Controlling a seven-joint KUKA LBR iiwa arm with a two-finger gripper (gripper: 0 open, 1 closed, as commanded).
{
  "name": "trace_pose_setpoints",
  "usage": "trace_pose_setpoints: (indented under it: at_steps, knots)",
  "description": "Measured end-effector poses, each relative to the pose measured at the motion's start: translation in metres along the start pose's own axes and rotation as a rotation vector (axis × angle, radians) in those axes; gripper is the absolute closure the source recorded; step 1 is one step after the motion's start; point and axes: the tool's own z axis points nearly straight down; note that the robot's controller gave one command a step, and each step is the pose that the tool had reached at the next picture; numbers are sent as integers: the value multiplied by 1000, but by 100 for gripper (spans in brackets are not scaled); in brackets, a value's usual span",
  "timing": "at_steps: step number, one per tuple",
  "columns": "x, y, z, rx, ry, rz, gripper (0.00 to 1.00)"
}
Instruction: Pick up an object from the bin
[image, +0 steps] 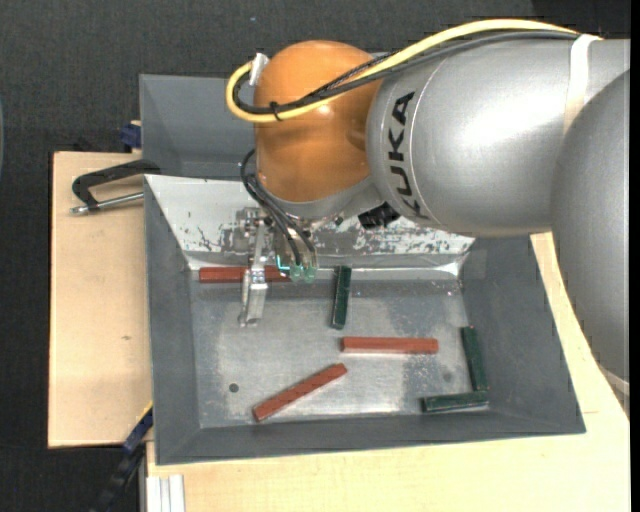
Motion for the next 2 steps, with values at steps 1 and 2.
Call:
trace_pose_setpoints:
  at_steps: [1, 2]
  knots:
    - [-2, -1, -5, -2, -8, 3, 0]
    - [18, -66, 38, -2, -9, 29, 0]
